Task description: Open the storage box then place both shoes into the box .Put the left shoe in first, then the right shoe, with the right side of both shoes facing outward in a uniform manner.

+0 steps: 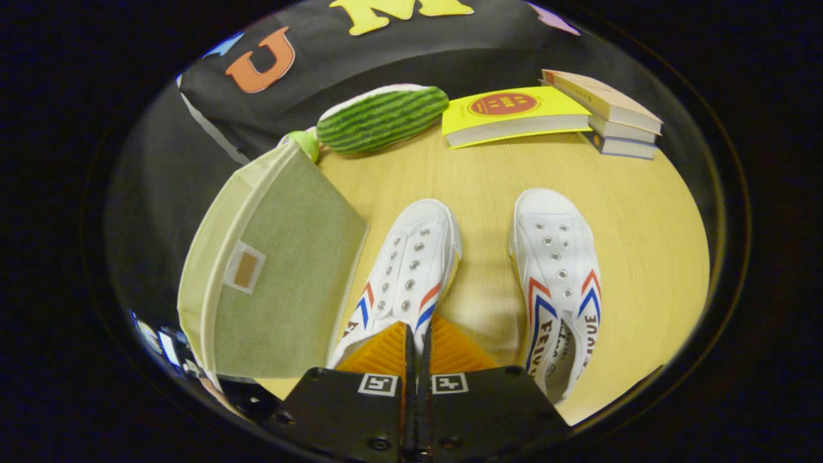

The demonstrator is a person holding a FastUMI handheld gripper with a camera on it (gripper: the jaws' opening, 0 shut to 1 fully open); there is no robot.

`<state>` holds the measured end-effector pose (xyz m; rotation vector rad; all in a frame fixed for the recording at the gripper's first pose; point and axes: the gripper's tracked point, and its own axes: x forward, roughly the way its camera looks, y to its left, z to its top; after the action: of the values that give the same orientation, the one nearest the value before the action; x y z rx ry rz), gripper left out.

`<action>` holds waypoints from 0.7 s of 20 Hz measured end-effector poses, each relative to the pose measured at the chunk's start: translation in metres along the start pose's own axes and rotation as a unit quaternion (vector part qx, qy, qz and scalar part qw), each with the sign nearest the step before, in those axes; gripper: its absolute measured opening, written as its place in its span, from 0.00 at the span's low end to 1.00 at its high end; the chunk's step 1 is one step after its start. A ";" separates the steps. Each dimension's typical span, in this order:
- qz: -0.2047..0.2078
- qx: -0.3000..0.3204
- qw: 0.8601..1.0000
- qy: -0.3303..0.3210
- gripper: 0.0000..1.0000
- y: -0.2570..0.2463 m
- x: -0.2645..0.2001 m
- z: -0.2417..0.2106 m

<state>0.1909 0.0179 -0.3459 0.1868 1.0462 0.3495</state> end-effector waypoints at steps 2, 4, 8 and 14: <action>0.013 0.006 1.000 -0.016 0.06 0.011 -0.013 0.009; 0.021 0.011 0.999 -0.035 0.06 0.022 -0.030 0.019; 0.019 0.023 0.997 -0.065 0.06 0.046 -0.070 0.042; 0.075 0.071 0.987 -0.124 0.06 0.104 -0.117 0.072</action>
<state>0.1801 0.0723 -0.1828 0.4288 0.8125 0.3768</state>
